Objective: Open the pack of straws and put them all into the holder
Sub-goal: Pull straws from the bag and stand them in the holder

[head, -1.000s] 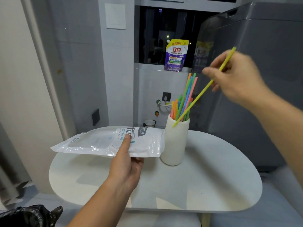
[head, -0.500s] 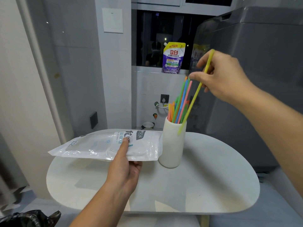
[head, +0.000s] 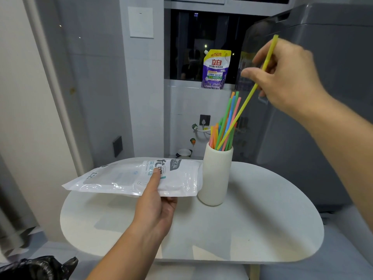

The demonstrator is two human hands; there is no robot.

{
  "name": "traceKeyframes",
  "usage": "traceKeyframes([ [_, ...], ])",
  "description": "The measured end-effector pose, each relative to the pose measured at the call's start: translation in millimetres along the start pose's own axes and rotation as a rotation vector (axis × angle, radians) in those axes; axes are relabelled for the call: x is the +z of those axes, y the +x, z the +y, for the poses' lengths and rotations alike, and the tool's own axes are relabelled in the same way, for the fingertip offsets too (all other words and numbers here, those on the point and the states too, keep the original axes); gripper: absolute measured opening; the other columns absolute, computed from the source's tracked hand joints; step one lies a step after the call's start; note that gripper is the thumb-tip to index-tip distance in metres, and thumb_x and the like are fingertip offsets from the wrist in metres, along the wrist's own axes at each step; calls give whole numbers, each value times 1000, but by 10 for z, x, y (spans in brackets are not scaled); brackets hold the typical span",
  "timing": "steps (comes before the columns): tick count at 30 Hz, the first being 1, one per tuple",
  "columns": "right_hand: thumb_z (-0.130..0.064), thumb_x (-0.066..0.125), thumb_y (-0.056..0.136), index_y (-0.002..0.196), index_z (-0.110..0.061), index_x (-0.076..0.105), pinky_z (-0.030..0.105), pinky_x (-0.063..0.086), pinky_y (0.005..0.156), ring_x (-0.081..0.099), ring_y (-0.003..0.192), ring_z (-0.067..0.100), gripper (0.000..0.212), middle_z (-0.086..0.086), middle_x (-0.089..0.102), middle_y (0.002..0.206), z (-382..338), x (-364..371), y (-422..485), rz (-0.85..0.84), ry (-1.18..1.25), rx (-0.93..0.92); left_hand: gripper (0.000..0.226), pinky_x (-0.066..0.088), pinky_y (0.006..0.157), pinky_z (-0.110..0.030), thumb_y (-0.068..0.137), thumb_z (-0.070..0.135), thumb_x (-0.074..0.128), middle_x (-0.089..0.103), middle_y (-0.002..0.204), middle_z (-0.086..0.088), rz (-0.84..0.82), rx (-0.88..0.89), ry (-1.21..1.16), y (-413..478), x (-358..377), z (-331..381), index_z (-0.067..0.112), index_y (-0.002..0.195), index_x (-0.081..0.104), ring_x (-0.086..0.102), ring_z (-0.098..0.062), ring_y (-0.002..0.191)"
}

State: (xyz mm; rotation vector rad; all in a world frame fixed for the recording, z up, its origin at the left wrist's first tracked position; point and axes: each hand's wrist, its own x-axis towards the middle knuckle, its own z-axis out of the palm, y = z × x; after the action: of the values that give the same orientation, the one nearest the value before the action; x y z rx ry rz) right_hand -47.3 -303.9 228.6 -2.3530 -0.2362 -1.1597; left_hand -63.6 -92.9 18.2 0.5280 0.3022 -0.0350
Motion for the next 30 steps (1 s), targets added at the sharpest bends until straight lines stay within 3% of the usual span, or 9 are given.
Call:
traceKeyframes([
  [7, -39, 72, 85, 110, -15, 60, 31, 56, 73, 62, 82, 19, 36, -1, 61, 93, -7, 160, -39, -64, -15, -21, 33, 60, 56, -23, 95, 20, 70, 81, 103, 1, -6, 0, -7, -5, 3, 3, 17, 127, 67, 79, -10, 78],
  [12, -39, 71, 88, 103, -13, 60, 18, 48, 60, 62, 79, 16, 32, -4, 58, 87, -5, 41, 11, 19, -21, -27, 35, 61, 76, -28, 95, 21, 70, 81, 107, 0, -11, 11, -7, 2, 3, 15, 17, 129, 67, 78, -10, 83],
  [18, -40, 69, 89, 105, -12, 61, 24, 55, 68, 62, 77, 13, 33, -8, 54, 80, -35, -7, 18, 62, -24, -64, 39, 61, 58, -22, 94, 21, 71, 80, 109, 0, 0, 5, -7, 23, -9, -7, 17, 132, 66, 78, -10, 80],
  [22, -40, 70, 88, 104, -12, 61, 8, 41, 58, 57, 68, 6, 33, -12, 54, 80, -26, 47, -15, 35, -45, -104, 39, 60, 55, -22, 95, 21, 71, 81, 107, 1, 10, 3, 0, 15, -9, -7, 16, 133, 66, 78, -9, 76],
  [25, -38, 68, 90, 107, -10, 62, 7, 35, 63, 53, 82, 10, 33, -5, 55, 93, -27, 96, -41, 16, -93, -160, 40, 58, 53, -21, 95, 22, 71, 80, 108, 0, 18, 1, 8, 16, -11, -3, 16, 134, 65, 78, -9, 75],
  [30, -37, 68, 91, 104, -8, 63, 8, 34, 67, 50, 85, 11, 32, -1, 57, 97, -33, 88, -37, 33, -134, -253, 40, 58, 52, -21, 94, 22, 71, 81, 105, 0, 21, 5, 10, 15, -9, -2, 16, 134, 65, 78, -10, 74],
])
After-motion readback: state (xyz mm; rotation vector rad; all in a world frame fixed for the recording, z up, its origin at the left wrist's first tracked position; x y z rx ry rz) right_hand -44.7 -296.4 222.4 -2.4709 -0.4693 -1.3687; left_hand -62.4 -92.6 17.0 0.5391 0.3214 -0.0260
